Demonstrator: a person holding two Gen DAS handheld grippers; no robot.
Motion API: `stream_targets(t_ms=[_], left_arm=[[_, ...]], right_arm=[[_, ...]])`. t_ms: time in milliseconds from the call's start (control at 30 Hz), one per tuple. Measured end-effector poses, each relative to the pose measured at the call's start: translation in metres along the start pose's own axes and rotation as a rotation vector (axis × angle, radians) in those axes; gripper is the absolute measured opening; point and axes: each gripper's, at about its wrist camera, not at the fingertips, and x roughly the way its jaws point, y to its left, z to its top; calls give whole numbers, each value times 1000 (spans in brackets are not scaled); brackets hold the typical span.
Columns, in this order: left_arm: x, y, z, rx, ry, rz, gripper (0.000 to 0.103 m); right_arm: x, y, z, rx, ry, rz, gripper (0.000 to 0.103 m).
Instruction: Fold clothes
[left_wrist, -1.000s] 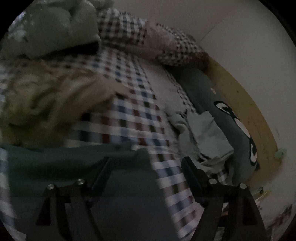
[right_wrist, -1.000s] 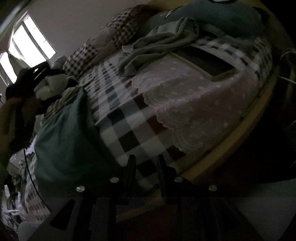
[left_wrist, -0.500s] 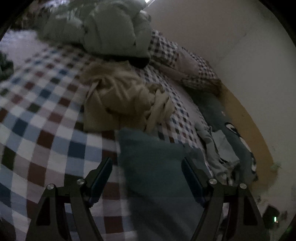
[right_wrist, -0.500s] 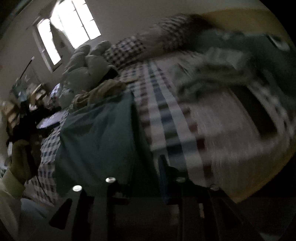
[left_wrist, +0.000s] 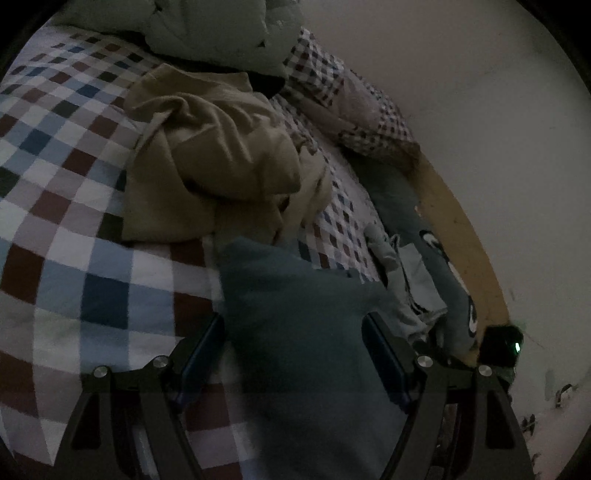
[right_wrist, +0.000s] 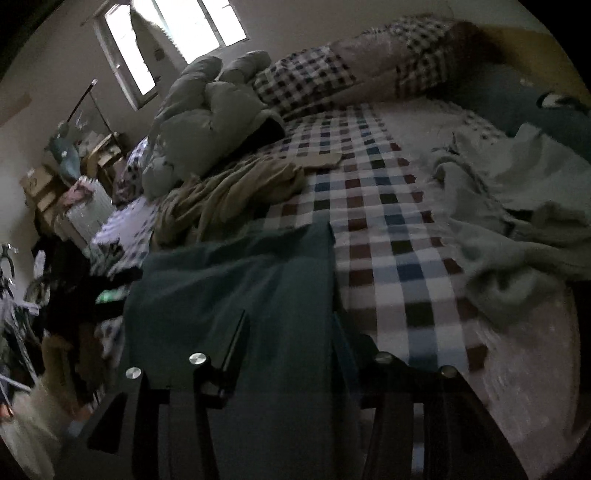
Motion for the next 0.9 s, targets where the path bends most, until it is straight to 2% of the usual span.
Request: stream_targets(t_ms=[133,200,367,467,567,767,900], left_arm=[[5,-4,1,24,22,7,80],[7,-6,1,28,26,9,80],[9,-7,3,32,35,15,75],[8,-4,3,28,37,28,66],[7,-1,3,23,38,25,62],[9,-4,2,29,42,30,62],[10,-3,2,24,45,23,62]], right_arm=[[31,-22,17,74,74,76,50],[47,-28,23,57,117,73,51],[71,-33,31,24,146,131,52],[83,-35,35,24,158,177,54],[99,-37,40,21,188,223,55],[119,-45,50,53,226,335,59],[130,-43,54,28,241,374,59]])
